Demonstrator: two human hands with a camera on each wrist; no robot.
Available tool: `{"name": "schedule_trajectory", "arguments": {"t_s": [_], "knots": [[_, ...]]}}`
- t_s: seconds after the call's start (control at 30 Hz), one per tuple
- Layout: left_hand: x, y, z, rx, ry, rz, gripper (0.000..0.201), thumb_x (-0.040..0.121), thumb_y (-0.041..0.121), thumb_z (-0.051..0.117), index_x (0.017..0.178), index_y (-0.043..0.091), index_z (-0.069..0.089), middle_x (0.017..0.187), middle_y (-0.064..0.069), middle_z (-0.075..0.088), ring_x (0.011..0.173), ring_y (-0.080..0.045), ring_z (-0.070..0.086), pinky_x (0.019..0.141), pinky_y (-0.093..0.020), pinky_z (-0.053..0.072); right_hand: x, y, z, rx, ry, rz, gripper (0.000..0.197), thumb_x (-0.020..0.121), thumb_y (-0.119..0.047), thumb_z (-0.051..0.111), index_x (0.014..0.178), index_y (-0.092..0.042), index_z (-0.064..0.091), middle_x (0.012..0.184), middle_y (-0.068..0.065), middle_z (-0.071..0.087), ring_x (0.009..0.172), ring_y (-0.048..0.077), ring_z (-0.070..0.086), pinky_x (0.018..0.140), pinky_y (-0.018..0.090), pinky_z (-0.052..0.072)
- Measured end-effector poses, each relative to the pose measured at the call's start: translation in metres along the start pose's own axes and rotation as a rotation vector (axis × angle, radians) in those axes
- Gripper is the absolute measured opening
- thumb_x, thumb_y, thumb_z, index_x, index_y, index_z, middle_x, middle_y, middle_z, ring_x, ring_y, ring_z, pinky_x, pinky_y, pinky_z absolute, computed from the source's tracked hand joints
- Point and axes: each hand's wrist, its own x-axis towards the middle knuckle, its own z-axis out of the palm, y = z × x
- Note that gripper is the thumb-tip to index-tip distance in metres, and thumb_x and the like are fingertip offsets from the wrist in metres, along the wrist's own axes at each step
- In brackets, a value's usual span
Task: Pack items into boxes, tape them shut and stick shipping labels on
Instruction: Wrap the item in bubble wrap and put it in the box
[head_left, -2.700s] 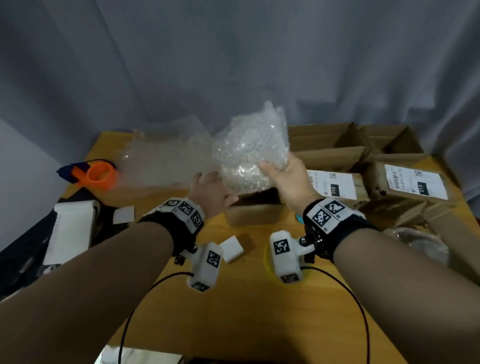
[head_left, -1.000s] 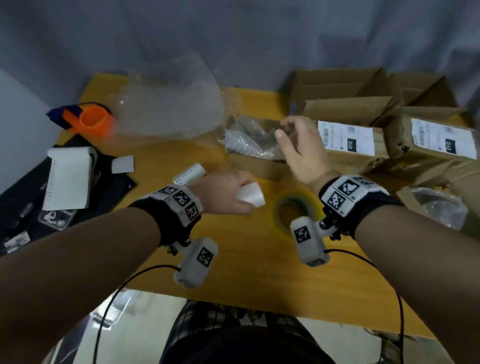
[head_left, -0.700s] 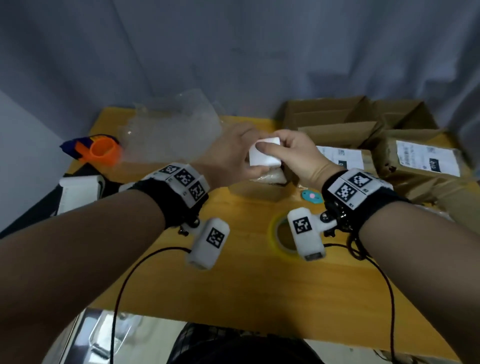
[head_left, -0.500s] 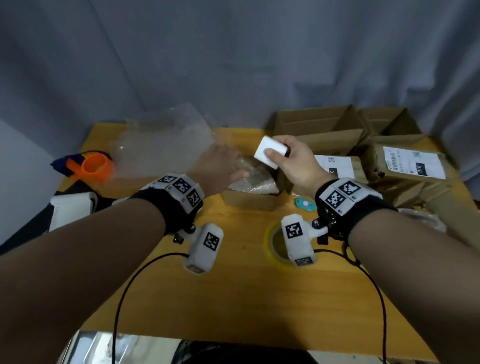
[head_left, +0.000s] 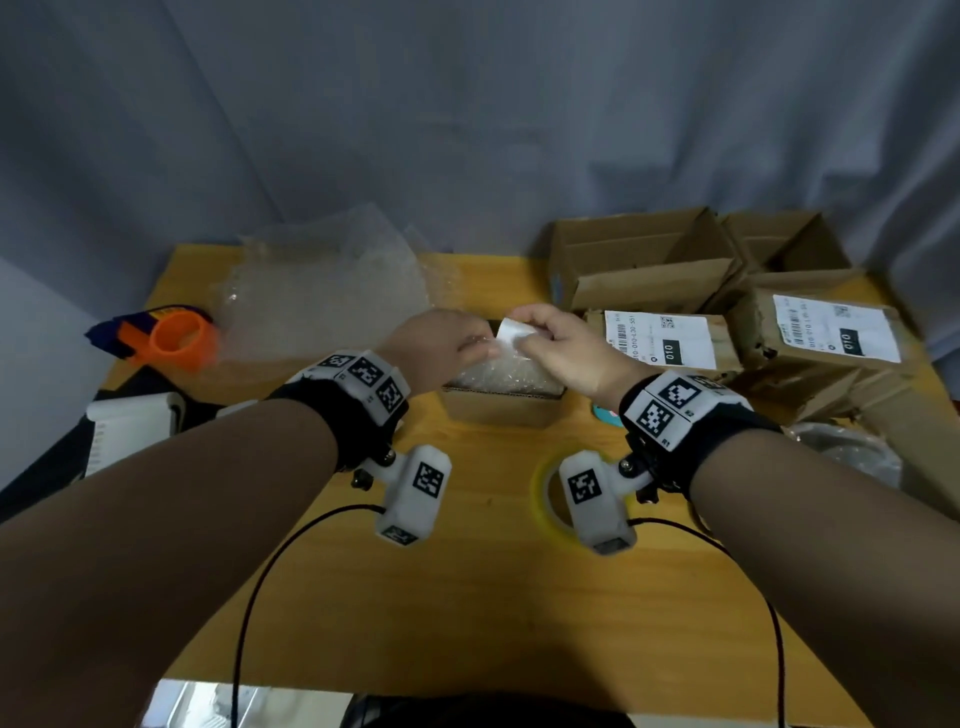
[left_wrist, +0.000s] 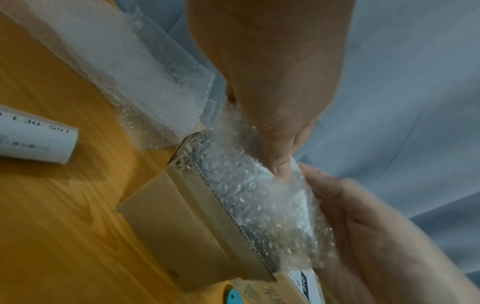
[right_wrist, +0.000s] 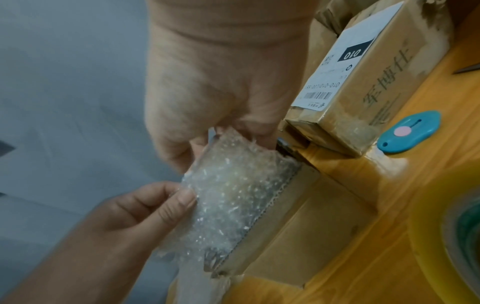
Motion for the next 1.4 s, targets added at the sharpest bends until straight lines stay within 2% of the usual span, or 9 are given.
{"name": "schedule_trajectory", "arguments": {"t_s": [0.1,0.2,0.33,0.47,0.7,0.9,1.07,1.23,1.4], "knots": [[0.004,0.003,-0.001,-0.041,0.059,-0.017,0.026,0.097,0.031,0.049,0.107,0.013,0.063,0.086,-0.002,0.059,0.071,-0.011,0.048,0.060,-0.020,0.036,0.001,0.000,-0.002,-0.058,-0.071,-0.008,0.054,0.086,-0.040,0.066,0.132,-0.020,0.045,0.112,-0.004,0.055,0.097,0.009,0.053,0.071,0.015,0.044],[0.007,0.004,0.004,0.001,0.237,-0.011,0.034,0.090,0.041,0.056,0.111,0.014,0.059,0.109,-0.005,0.057,0.099,-0.020,0.053,0.086,-0.033,0.042,0.008,0.005,-0.001,-0.074,0.005,0.000,0.051,0.083,-0.031,0.072,0.127,-0.017,0.049,0.102,-0.002,0.058,0.079,0.006,0.054,0.059,0.013,0.042],[0.001,0.003,0.003,0.004,0.671,0.042,0.035,0.086,0.039,0.056,0.099,0.007,0.056,0.102,-0.012,0.053,0.091,-0.022,0.048,0.085,-0.034,0.040,0.014,0.004,-0.010,0.140,0.250,0.042,0.058,0.082,-0.035,0.073,0.131,-0.012,0.051,0.115,0.004,0.064,0.098,0.017,0.064,0.086,0.033,0.054],[0.001,-0.009,0.002,0.065,0.210,0.061,0.019,0.094,0.032,0.054,0.084,0.016,0.057,0.073,0.005,0.057,0.067,-0.015,0.053,0.076,-0.035,0.046,0.013,-0.006,-0.027,0.287,0.529,-0.029,0.049,0.082,-0.031,0.073,0.123,-0.012,0.054,0.102,-0.001,0.065,0.091,0.014,0.065,0.080,0.028,0.055],[0.010,-0.026,0.015,0.162,-0.019,0.053,0.025,0.096,0.030,0.049,0.111,0.018,0.065,0.115,0.004,0.063,0.109,-0.017,0.057,0.100,-0.037,0.036,0.010,-0.005,-0.025,0.278,0.658,-0.092,0.033,0.086,-0.029,0.068,0.108,-0.016,0.048,0.090,-0.009,0.058,0.078,0.003,0.057,0.069,0.014,0.049],[0.010,-0.036,0.011,0.475,-0.299,0.038,0.072,0.083,0.064,0.051,0.146,0.036,0.028,0.159,0.007,-0.001,0.145,-0.022,-0.015,0.105,-0.062,-0.019,0.012,-0.003,-0.025,0.206,0.824,-0.067,0.045,0.090,-0.032,0.063,0.119,-0.004,0.045,0.083,-0.012,0.053,0.069,0.000,0.054,0.057,0.006,0.043],[0.011,-0.042,0.024,0.322,-0.416,-0.052,0.096,0.077,0.072,0.053,0.150,0.040,0.000,0.154,0.011,-0.027,0.146,-0.028,-0.001,0.115,-0.052,0.016,0.005,-0.021,-0.024,0.096,0.921,-0.352,0.044,0.086,-0.017,0.067,0.118,-0.001,0.041,0.097,-0.012,0.048,0.086,0.003,0.055,0.078,0.015,0.046],[0.011,-0.041,0.040,0.139,-0.282,-0.115,0.094,0.075,0.072,0.055,0.151,0.030,0.017,0.160,0.003,0.000,0.145,-0.021,0.012,0.116,-0.039,0.022,-0.002,-0.014,0.013,-0.358,0.679,-0.541,0.043,0.067,0.005,0.067,0.106,-0.001,0.051,0.109,0.015,0.056,0.104,0.030,0.053,0.083,0.025,0.040],[0.004,-0.037,0.057,-0.116,-0.130,-0.046,0.062,0.074,0.063,0.064,0.121,0.023,0.059,0.121,0.000,0.061,0.110,-0.019,0.056,0.097,-0.035,0.044,0.003,0.021,0.058,-0.731,0.304,-0.256,0.042,0.071,-0.002,0.066,0.108,-0.008,0.049,0.113,0.015,0.050,0.103,0.033,0.050,0.075,0.038,0.050]]}}
